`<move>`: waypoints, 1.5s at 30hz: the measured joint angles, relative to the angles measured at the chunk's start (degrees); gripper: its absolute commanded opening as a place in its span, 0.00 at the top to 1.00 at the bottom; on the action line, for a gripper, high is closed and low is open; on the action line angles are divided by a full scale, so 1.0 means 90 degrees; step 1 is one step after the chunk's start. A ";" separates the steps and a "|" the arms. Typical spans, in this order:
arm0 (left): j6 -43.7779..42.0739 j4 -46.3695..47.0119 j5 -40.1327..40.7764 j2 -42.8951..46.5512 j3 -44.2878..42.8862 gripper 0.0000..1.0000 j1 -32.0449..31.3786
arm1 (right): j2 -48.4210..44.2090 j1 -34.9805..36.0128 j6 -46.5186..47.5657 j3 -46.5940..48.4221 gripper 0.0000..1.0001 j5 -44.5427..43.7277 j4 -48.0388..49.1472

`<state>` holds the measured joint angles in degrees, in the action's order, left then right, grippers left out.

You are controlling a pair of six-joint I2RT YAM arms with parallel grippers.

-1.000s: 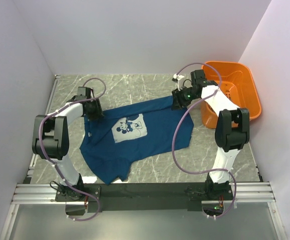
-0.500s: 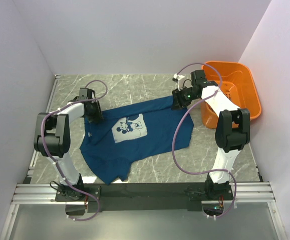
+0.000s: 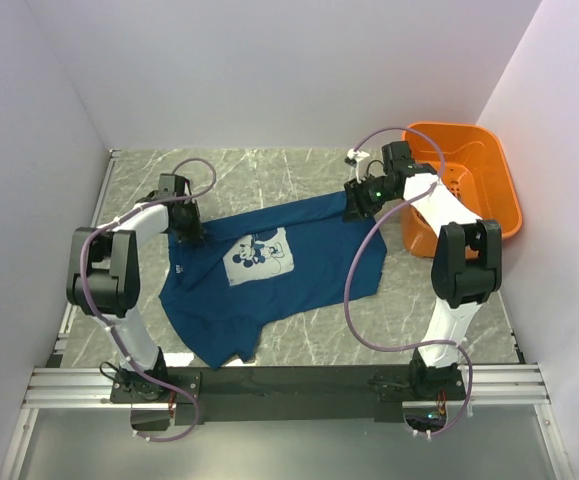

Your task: Fold and stack the t-shirts

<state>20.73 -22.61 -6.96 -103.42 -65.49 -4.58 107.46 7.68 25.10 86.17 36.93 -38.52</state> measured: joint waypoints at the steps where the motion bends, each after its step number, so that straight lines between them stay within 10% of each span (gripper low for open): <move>1: -0.0002 -0.0022 -0.0039 0.0051 0.0000 0.99 -0.0005 | -0.0024 0.0000 -0.0002 -0.0015 0.49 0.0000 0.0000; 37: 0.0134 -0.0381 -0.0799 0.1309 0.1039 0.99 -0.1280 | -0.0369 -0.0061 0.0005 -0.0585 0.49 -0.0078 0.0049; 45: 0.0165 -0.0384 -0.0884 0.1307 0.1056 0.64 -0.1511 | -0.0369 -0.0061 0.0005 -0.0656 0.49 -0.0083 0.0061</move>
<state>22.22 -26.06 -14.92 -91.66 -55.99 -18.17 104.14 7.14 25.15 80.27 36.18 -37.98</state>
